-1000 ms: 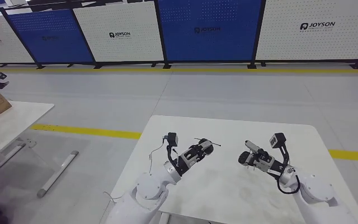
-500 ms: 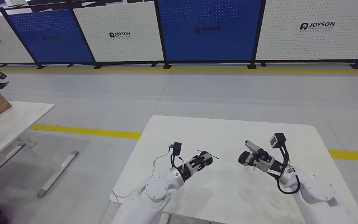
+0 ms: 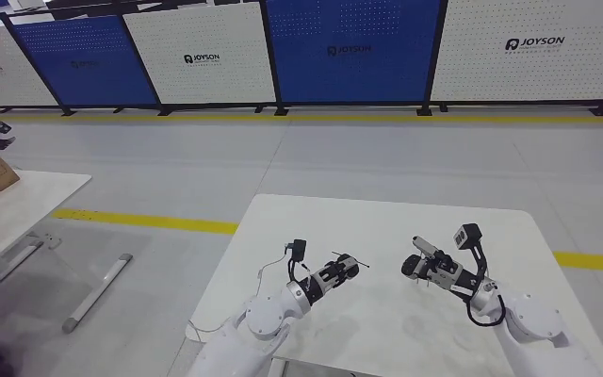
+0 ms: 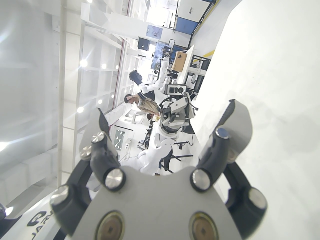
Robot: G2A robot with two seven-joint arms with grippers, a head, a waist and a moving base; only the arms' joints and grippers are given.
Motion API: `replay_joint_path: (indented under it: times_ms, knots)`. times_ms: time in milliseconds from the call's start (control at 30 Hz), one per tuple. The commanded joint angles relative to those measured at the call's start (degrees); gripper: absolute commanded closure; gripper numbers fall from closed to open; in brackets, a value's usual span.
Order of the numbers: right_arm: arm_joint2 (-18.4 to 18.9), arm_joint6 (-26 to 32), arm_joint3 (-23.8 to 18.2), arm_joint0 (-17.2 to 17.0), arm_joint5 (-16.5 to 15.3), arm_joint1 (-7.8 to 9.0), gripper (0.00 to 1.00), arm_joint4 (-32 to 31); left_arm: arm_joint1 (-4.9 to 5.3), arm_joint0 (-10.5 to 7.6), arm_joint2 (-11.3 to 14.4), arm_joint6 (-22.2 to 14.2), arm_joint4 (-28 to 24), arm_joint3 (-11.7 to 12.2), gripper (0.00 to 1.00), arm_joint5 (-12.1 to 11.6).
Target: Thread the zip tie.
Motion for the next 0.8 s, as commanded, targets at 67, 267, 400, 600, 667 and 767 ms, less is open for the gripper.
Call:
replay_joint_path:
  times_ms: [67, 267, 400, 600, 667, 767]
  knots:
    - [0.0, 0.0, 0.0, 0.0, 0.0, 0.0, 0.0, 0.0, 0.0, 0.0, 0.0, 0.0, 0.0, 0.0, 1.0, 0.0]
    - [0.0, 0.0, 0.0, 0.0, 0.0, 0.0, 0.0, 0.0, -0.08, -0.69, 0.62, 1.28, 1.16, 1.04, 1.0, 1.98]
    - [0.0, 0.0, 0.0, 0.0, 0.0, 0.0, 0.0, 0.0, -0.23, -1.16, 1.14, 2.45, 1.76, 1.42, 1.0, 2.26]
    - [0.0, 0.0, 0.0, 0.0, 0.0, 0.0, 0.0, 0.0, -0.23, -1.16, 1.14, 2.45, 1.76, 1.42, 1.0, 2.26]
    - [0.0, 0.0, 0.0, 0.0, 0.0, 0.0, 0.0, 0.0, -0.23, -1.16, 1.14, 2.45, 1.76, 1.42, 1.0, 2.26]
    - [0.0, 0.0, 0.0, 0.0, 0.0, 0.0, 0.0, 0.0, -0.23, -1.16, 1.14, 2.45, 1.76, 1.42, 1.0, 2.26]
